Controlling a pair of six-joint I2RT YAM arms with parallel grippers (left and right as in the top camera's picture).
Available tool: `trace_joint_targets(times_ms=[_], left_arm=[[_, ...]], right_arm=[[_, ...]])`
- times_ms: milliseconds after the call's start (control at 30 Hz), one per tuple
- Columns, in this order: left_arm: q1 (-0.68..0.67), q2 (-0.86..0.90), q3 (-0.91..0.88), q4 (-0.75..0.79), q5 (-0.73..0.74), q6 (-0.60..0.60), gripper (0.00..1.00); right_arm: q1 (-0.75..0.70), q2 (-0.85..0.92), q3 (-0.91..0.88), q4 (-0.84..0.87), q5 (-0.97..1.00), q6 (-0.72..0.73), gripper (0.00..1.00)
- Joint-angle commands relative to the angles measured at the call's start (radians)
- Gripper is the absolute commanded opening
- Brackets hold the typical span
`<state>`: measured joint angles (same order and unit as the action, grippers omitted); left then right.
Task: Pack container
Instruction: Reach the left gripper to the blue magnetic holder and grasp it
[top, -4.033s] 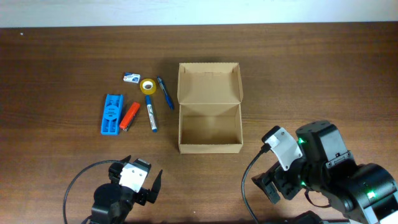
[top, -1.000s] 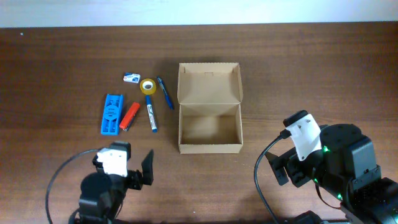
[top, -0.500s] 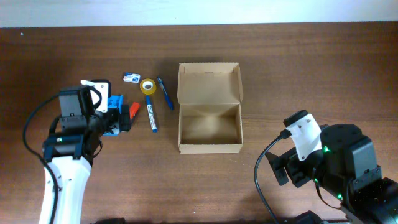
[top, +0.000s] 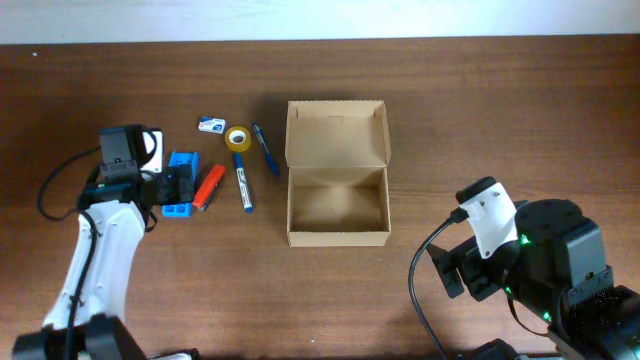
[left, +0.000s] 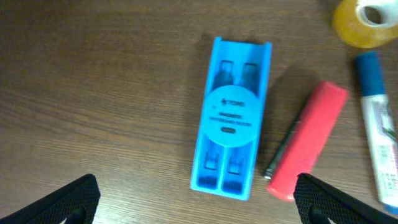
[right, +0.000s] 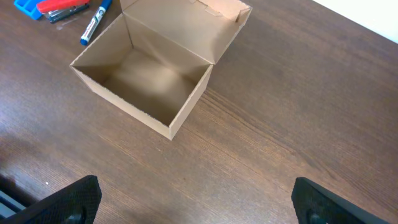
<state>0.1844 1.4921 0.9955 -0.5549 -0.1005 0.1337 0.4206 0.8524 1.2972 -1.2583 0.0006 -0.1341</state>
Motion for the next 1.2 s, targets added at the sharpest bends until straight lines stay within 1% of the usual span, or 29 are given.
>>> trace_joint_targets(times_ms=[0, 67, 200, 333, 467, 667, 767, 833, 900, 933, 967, 1000, 1033, 1067, 1100, 1167], left_arm=[[0.017, 0.065, 0.022, 0.032, 0.033, 0.058, 1.0], [0.021, 0.124, 0.022, 0.073, 0.043, 0.063, 0.99], [0.021, 0.203, 0.022, 0.19, 0.124, 0.063, 1.0], [0.021, 0.261, 0.022, 0.303, 0.125, 0.071, 1.0], [0.021, 0.314, 0.022, 0.364, 0.147, 0.079, 0.99], [0.021, 0.363, 0.022, 0.375, 0.166, 0.078, 1.0], [0.021, 0.38, 0.022, 0.375, 0.205, 0.077, 1.0], [0.021, 0.403, 0.022, 0.36, 0.213, 0.077, 0.97], [0.021, 0.41, 0.022, 0.344, 0.212, 0.078, 0.96], [0.021, 0.41, 0.022, 0.341, 0.209, 0.077, 0.92], [0.021, 0.41, 0.022, 0.341, 0.209, 0.077, 0.8], [0.021, 0.41, 0.022, 0.338, 0.209, 0.077, 0.73], [0.021, 0.41, 0.022, 0.337, 0.208, 0.077, 0.61], [0.021, 0.41, 0.022, 0.336, 0.208, 0.077, 0.54], [0.021, 0.41, 0.022, 0.337, 0.208, 0.077, 0.49], [0.021, 0.41, 0.022, 0.334, 0.206, 0.077, 0.45]], right_arm=[[0.004, -0.002, 0.016, 0.001, 0.012, 0.001, 0.99], [0.004, -0.002, 0.016, 0.001, 0.012, 0.001, 0.99], [0.004, -0.002, 0.016, 0.001, 0.012, 0.001, 0.99], [0.004, -0.002, 0.016, 0.001, 0.012, 0.001, 0.99], [0.004, -0.002, 0.016, 0.001, 0.012, 0.001, 0.99], [0.004, -0.002, 0.016, 0.001, 0.012, 0.001, 0.99], [0.004, -0.002, 0.016, 0.001, 0.012, 0.001, 0.99], [0.004, -0.002, 0.016, 0.001, 0.012, 0.001, 0.99], [0.004, -0.002, 0.016, 0.001, 0.012, 0.001, 0.99], [0.004, -0.002, 0.016, 0.001, 0.012, 0.001, 0.99], [0.004, -0.002, 0.016, 0.001, 0.012, 0.001, 0.99], [0.004, -0.002, 0.016, 0.001, 0.012, 0.001, 0.99], [0.004, -0.002, 0.016, 0.001, 0.012, 0.001, 0.99], [0.004, -0.002, 0.016, 0.001, 0.012, 0.001, 0.99], [0.004, -0.002, 0.016, 0.001, 0.012, 0.001, 0.99], [0.004, -0.002, 0.016, 0.001, 0.012, 0.001, 0.99]])
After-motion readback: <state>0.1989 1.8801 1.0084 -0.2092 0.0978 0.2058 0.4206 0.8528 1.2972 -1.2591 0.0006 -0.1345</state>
